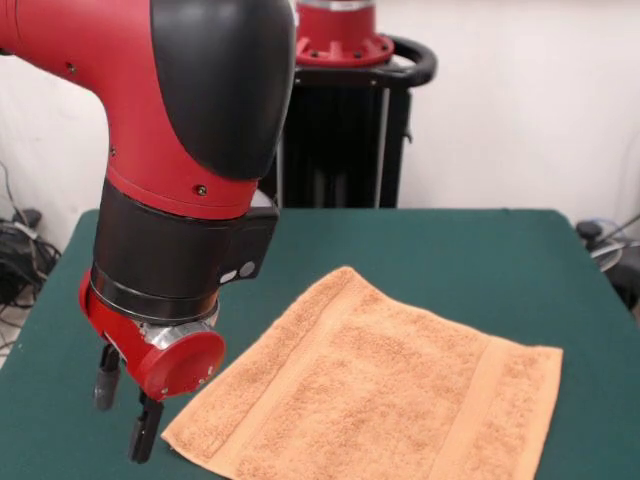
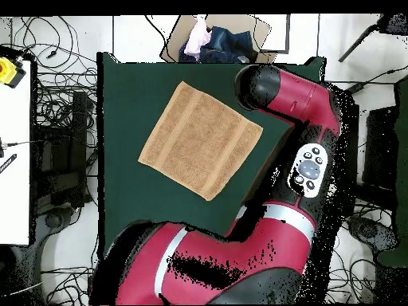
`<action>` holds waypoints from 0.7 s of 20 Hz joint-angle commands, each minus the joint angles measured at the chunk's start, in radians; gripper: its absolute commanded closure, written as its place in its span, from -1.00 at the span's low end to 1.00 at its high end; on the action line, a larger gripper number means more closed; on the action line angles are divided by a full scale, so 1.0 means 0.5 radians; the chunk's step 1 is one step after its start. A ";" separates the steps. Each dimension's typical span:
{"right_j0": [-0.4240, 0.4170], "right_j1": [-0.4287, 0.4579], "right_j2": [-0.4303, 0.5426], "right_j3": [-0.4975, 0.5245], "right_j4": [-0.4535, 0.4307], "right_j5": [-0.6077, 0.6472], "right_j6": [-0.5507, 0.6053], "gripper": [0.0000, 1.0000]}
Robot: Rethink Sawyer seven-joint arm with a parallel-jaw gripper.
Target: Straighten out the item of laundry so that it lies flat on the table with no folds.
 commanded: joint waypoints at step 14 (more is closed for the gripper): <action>0.174 -0.154 -0.066 -0.104 0.003 0.783 0.377 -1.00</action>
